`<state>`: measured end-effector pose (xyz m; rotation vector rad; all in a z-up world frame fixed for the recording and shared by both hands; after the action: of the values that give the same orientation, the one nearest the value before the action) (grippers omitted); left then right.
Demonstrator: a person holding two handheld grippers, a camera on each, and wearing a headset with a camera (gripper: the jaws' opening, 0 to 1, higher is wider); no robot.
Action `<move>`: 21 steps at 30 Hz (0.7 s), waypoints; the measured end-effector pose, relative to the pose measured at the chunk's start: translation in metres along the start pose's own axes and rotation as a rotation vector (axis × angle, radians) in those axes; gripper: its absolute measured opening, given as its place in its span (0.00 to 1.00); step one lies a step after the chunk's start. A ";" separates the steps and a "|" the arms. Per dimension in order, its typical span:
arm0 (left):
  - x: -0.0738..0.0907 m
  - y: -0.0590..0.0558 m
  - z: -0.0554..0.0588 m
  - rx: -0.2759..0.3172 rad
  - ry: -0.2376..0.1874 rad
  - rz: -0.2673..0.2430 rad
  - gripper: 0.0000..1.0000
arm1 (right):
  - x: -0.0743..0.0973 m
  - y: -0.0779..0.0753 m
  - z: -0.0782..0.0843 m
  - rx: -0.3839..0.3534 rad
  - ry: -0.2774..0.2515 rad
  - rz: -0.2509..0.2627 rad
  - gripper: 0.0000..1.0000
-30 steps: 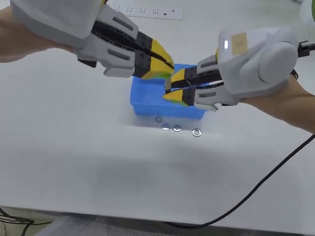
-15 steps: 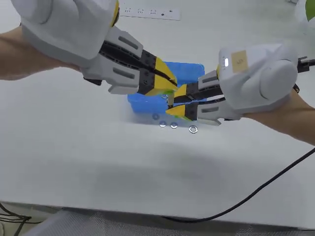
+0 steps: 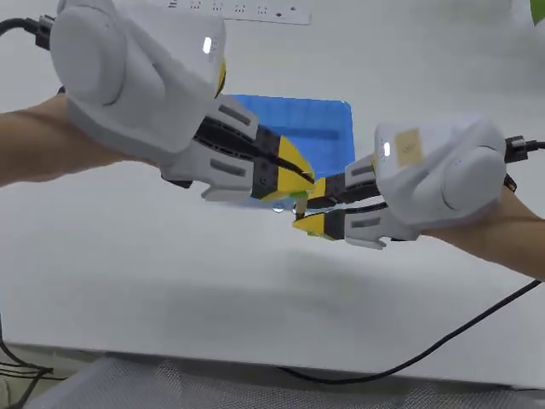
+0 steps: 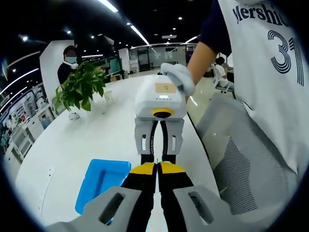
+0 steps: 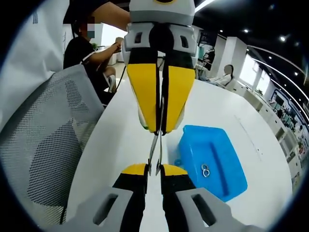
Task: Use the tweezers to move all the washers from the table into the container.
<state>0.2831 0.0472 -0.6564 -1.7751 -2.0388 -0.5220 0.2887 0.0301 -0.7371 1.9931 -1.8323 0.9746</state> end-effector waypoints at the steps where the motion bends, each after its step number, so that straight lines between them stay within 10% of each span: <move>1: -0.001 0.000 0.000 0.001 -0.001 0.001 0.05 | 0.000 -0.001 0.001 -0.006 -0.001 0.002 0.11; 21: -0.011 0.015 0.010 0.007 0.004 -0.001 0.05 | -0.004 -0.020 0.013 -0.056 -0.001 0.044 0.11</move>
<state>0.2990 0.0455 -0.6703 -1.7670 -2.0366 -0.5178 0.3116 0.0285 -0.7443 1.9284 -1.8907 0.9237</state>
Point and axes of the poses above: the centre of the closed fingertips' face, and the gripper's own axes: x roughly backward along the fingers, y roughly to its left, z roughly out of its underside, the point moved 3 cm from there along x, roughly backward along the fingers, and after that the axes turned 6 degrees about x, right-handed, at the moved point
